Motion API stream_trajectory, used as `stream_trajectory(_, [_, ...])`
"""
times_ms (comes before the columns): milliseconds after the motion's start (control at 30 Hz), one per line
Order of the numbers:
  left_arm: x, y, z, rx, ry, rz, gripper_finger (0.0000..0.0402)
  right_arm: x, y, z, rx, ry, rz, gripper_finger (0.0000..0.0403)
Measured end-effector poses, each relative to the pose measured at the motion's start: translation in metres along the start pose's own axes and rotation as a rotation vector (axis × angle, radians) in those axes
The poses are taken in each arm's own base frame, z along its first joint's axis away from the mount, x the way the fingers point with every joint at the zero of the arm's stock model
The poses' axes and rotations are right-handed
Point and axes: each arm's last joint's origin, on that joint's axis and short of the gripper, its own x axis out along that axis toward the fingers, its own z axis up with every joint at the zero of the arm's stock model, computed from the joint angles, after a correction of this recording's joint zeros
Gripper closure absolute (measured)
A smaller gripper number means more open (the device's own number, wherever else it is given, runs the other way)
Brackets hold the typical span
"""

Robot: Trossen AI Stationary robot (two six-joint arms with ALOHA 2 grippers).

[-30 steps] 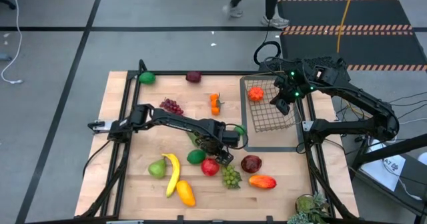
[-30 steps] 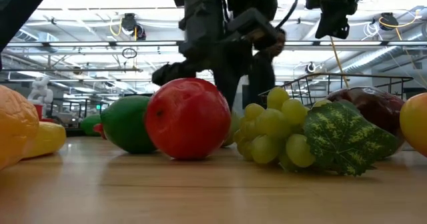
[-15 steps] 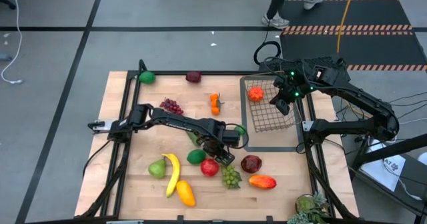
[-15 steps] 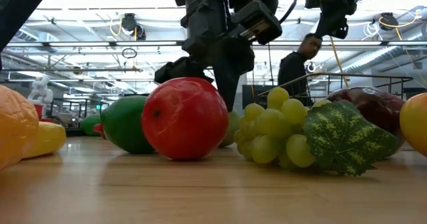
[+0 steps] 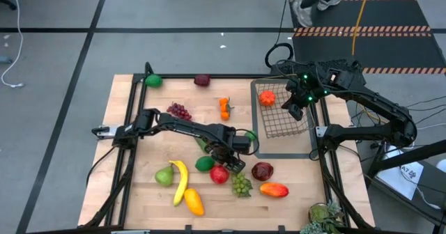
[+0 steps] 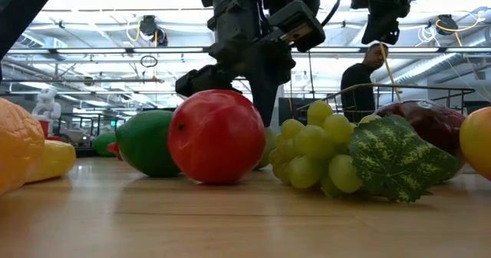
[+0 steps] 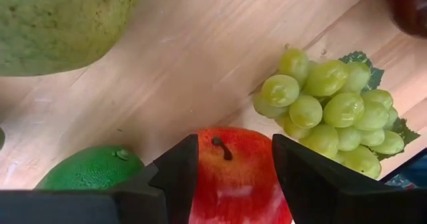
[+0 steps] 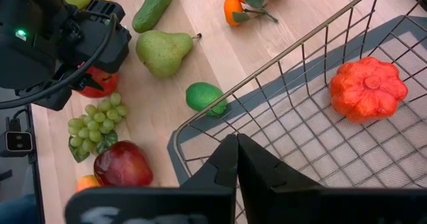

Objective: Build produce basket
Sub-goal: Put the light red apple into the wire basket

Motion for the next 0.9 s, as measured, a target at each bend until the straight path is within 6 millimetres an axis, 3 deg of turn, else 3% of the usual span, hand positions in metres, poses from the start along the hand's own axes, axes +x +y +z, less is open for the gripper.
stream_trajectory(900, [0.005, -0.008, -0.014, -0.009, 0.042, -0.012, 0.0205, 0.000, 0.000, 0.000, -0.043, 0.000, -0.003, 0.0403])
